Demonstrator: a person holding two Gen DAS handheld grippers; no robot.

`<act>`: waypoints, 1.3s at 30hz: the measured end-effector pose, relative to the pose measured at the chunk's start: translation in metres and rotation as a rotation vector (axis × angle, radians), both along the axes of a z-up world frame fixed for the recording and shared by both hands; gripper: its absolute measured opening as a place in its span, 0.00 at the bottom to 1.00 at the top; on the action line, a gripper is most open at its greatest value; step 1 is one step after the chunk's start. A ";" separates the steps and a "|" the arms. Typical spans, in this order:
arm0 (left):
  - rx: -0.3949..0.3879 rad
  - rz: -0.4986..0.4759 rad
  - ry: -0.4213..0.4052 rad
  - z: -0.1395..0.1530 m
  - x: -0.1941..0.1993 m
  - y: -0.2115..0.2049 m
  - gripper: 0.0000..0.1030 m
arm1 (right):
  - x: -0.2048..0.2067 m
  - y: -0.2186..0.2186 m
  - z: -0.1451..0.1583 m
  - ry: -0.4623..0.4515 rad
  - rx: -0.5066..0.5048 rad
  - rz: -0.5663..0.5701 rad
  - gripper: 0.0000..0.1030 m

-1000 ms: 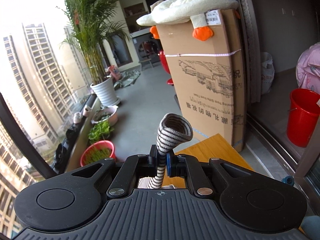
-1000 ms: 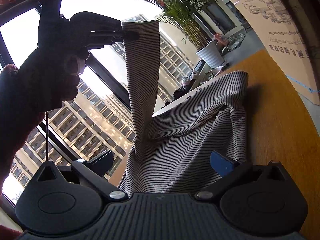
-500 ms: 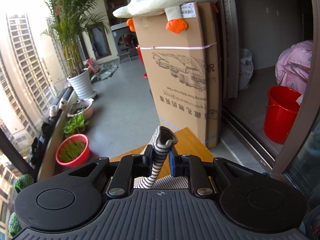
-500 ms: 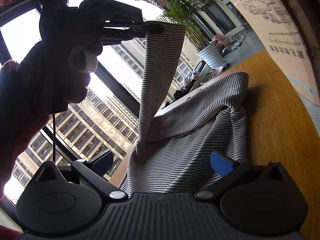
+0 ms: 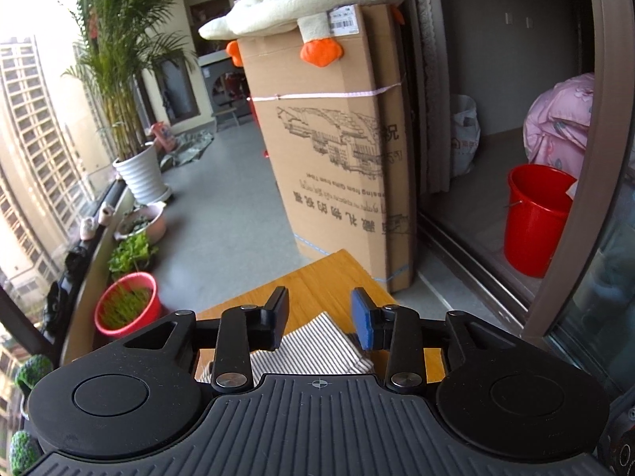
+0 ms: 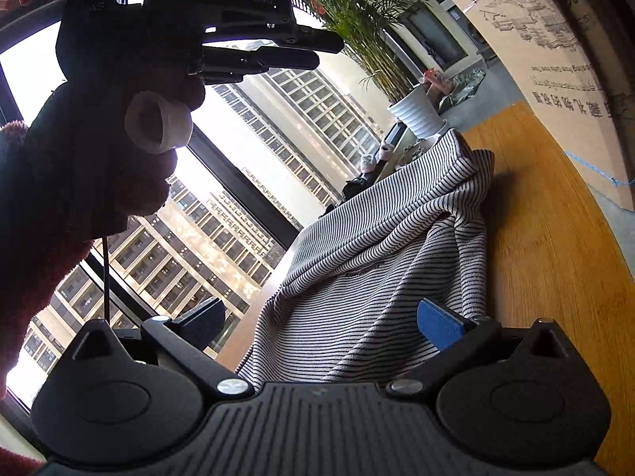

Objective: Fold clothes

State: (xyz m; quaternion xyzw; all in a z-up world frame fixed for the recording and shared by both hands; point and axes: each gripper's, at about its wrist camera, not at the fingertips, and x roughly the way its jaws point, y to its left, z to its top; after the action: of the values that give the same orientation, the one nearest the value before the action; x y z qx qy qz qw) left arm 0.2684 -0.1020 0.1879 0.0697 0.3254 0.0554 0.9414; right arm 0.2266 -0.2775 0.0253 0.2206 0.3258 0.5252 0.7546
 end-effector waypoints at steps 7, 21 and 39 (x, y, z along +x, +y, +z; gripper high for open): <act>-0.071 0.100 0.081 -0.069 -0.047 0.047 0.88 | 0.001 0.009 -0.005 0.010 -0.082 -0.021 1.00; -0.362 0.238 -0.023 -0.157 -0.148 0.113 0.98 | -0.006 0.026 -0.018 0.001 -0.156 -0.005 1.00; -0.459 0.250 -0.115 -0.162 -0.158 0.152 1.00 | -0.012 0.105 0.008 -0.196 -0.486 0.037 0.97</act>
State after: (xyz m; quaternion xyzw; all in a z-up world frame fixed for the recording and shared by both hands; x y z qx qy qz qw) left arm 0.1103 0.0500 0.0260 -0.1895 0.2814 0.0999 0.9354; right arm 0.2149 -0.1727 0.0336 -0.0249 0.3718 0.4641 0.8036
